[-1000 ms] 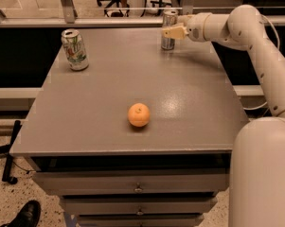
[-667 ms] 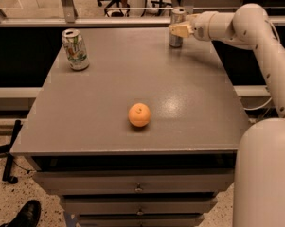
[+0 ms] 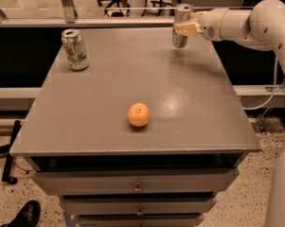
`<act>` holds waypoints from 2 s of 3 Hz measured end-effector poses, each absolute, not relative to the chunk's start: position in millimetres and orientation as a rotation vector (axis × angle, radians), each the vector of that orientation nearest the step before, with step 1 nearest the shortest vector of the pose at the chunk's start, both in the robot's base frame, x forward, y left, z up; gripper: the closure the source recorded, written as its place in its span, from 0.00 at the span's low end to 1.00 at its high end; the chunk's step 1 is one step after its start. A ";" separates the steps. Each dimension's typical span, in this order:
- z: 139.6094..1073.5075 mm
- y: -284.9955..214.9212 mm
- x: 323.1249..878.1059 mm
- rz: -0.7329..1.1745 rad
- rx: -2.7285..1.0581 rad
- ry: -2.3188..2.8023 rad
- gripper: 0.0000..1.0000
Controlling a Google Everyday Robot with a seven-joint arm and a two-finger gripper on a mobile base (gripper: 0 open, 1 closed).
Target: Move redbull can near orange
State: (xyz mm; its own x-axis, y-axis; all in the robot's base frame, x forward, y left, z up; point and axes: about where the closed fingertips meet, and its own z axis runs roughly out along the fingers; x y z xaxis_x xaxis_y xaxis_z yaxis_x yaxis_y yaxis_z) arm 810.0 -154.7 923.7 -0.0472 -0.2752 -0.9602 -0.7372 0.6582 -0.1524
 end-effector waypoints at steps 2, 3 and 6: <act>936.8 -135.7 679.6 0.631 -0.872 1.680 1.00; 920.7 -129.2 680.1 0.641 -0.889 1.697 1.00; 946.7 -110.2 593.2 0.686 -1.049 1.555 1.00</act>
Offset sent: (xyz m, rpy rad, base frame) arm -0.2092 0.0220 0.0071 0.0823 0.2514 0.1076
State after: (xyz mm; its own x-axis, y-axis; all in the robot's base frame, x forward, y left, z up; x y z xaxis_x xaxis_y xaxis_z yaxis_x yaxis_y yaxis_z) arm 593.2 -110.2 946.7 -0.0237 -0.2654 -0.9638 -0.8909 0.4430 -0.1001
